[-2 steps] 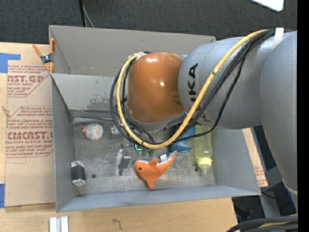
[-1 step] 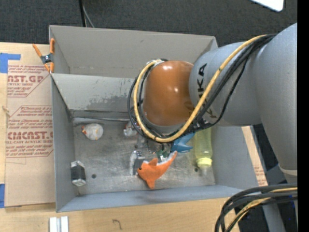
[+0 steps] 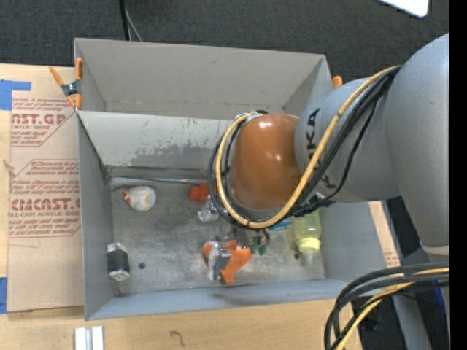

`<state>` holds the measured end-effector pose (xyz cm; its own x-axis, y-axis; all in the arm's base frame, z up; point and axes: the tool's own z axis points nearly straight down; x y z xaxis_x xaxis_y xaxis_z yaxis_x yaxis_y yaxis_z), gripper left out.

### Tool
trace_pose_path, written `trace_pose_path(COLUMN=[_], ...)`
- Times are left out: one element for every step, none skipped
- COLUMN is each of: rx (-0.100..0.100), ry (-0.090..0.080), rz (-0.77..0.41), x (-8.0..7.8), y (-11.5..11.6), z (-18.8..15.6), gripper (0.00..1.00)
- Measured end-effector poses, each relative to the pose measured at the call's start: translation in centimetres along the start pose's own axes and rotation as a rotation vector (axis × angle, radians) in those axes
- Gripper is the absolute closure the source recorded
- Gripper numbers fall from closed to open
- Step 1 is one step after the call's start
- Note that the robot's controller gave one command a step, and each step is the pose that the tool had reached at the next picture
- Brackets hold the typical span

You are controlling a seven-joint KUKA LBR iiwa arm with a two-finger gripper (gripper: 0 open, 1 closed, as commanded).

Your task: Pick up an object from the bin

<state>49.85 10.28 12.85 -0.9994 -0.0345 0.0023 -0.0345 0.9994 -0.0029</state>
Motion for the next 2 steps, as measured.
trace_pose_path(rx=[-0.003,-0.002], ry=[0.008,-0.010], rz=[-0.048,-0.268], x=[1.6,-0.2], y=[0.6,-3.0], z=[-0.2,2.9], gripper=[0.00,0.00])
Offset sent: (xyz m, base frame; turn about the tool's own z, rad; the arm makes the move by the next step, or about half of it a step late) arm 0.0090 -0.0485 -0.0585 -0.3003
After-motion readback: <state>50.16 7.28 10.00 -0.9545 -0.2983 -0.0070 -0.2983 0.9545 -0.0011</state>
